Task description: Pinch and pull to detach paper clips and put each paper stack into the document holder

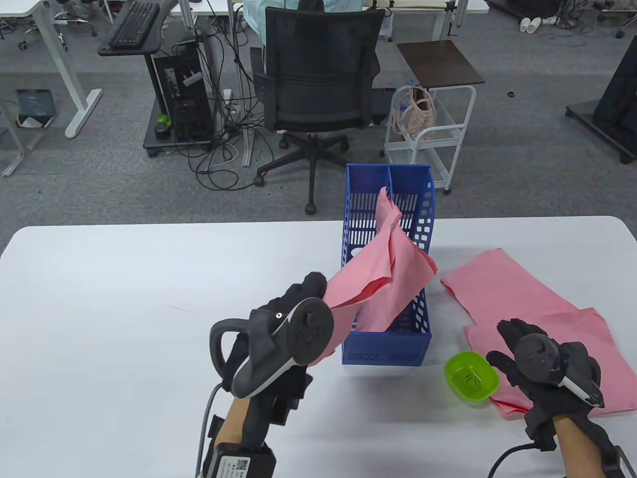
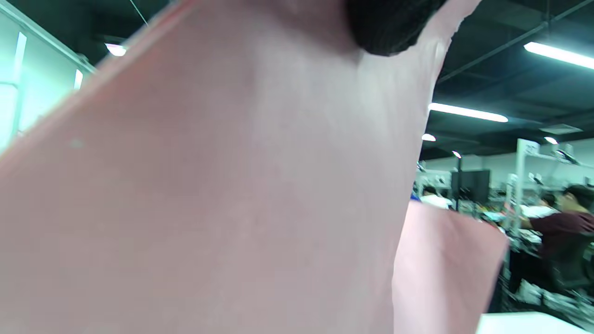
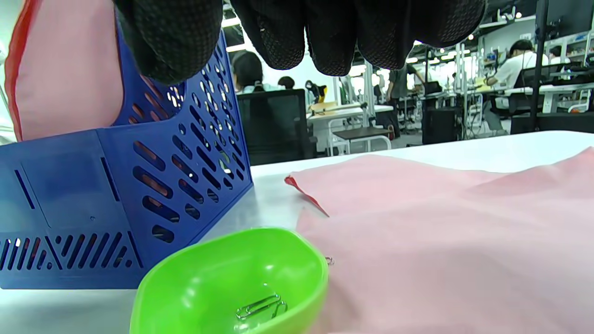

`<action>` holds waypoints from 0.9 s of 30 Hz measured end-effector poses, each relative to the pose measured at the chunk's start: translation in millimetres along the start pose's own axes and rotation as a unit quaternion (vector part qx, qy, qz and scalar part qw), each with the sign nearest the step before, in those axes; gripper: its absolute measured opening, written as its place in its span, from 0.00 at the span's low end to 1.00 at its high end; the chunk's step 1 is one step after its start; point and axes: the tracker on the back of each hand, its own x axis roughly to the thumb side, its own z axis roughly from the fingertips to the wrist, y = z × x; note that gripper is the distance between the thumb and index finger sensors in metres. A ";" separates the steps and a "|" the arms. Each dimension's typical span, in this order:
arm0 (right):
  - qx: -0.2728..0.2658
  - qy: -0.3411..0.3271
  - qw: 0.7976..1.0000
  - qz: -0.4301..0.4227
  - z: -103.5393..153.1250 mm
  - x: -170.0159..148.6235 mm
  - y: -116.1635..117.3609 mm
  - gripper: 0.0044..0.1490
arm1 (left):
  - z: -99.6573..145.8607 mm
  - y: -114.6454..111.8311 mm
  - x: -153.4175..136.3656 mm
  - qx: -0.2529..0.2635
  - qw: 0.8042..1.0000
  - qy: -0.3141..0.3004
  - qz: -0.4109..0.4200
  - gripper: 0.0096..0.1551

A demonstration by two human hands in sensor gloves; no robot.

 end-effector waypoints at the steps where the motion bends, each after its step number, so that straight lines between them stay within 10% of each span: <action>1: -0.002 -0.001 1.000 0.000 0.3 0.2 -0.4 0.46 | -3.6 -0.6 5.0 0.014 1.000 0.006 0.004 0.27; 9: -0.010 -0.002 1.000 -0.010 1.2 -1.4 -1.9 0.46 | -29.5 -44.9 33.4 0.129 0.979 0.056 0.145 0.31; 16: -0.024 -0.006 1.000 -0.010 1.3 -1.7 -2.2 0.46 | -43.9 -121.6 33.1 0.069 0.955 0.046 0.285 0.35; 27: -0.019 -0.006 1.000 -0.006 2.0 0.1 -0.9 0.46 | -51.2 -208.3 33.5 -0.038 0.964 0.080 0.250 0.35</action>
